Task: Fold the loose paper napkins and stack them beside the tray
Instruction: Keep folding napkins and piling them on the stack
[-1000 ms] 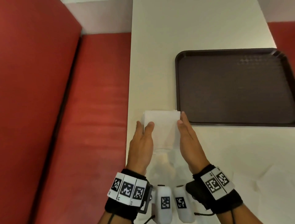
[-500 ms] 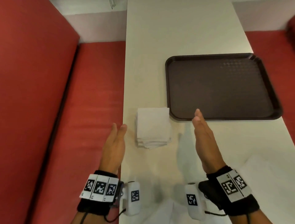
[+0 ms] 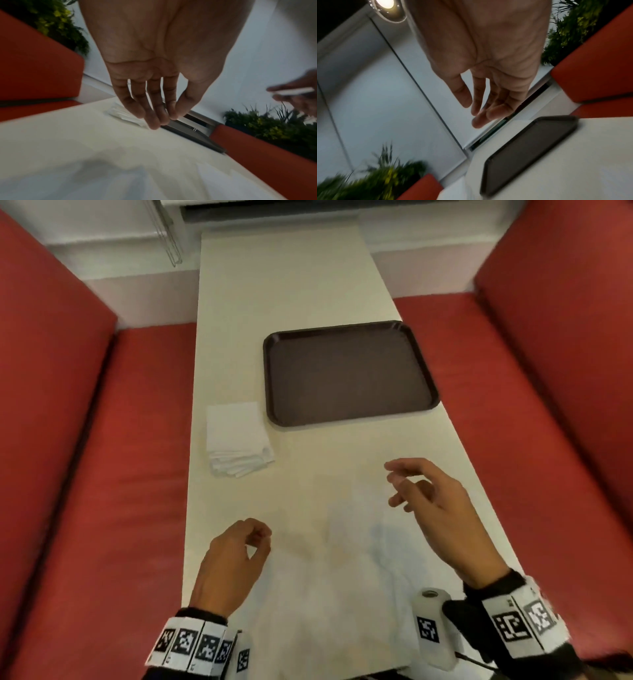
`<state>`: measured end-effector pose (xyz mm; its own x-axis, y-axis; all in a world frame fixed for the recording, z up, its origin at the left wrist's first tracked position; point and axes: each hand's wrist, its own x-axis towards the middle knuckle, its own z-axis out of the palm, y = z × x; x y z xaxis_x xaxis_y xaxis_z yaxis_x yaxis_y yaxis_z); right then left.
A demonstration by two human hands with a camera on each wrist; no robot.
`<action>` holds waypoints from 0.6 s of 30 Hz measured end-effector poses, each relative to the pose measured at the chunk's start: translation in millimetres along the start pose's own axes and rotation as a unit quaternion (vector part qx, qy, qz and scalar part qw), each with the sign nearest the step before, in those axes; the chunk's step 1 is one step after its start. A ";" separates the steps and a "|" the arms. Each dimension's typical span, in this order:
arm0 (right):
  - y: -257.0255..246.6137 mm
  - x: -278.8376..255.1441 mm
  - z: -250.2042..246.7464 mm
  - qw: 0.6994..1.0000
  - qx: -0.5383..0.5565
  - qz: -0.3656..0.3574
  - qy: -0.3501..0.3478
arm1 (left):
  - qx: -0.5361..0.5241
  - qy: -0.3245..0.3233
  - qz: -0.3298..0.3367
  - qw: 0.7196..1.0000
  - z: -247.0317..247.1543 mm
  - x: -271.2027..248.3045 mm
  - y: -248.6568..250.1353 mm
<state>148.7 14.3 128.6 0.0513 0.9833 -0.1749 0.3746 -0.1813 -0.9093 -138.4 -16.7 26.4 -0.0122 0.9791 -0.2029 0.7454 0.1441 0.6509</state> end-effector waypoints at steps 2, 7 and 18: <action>21.9 -15.8 -3.7 0.999 -0.022 0.007 -0.042 | 0.009 0.021 -0.009 1.000 8.8 -8.6 3.8; 94.7 -35.3 25.4 0.969 -0.178 -0.022 -0.168 | 0.045 0.069 -0.079 0.993 6.0 -39.5 -12.1; 147.3 -50.6 95.4 0.888 -0.384 -0.150 -0.203 | 0.131 0.029 -0.186 0.973 5.8 -85.2 -88.0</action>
<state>113.0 -64.0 -32.5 -0.4364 0.8693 -0.2322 0.8443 0.3065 -0.4395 -199.1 -113.7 -17.9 -0.3460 0.8736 -0.3421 0.8260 0.4566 0.3306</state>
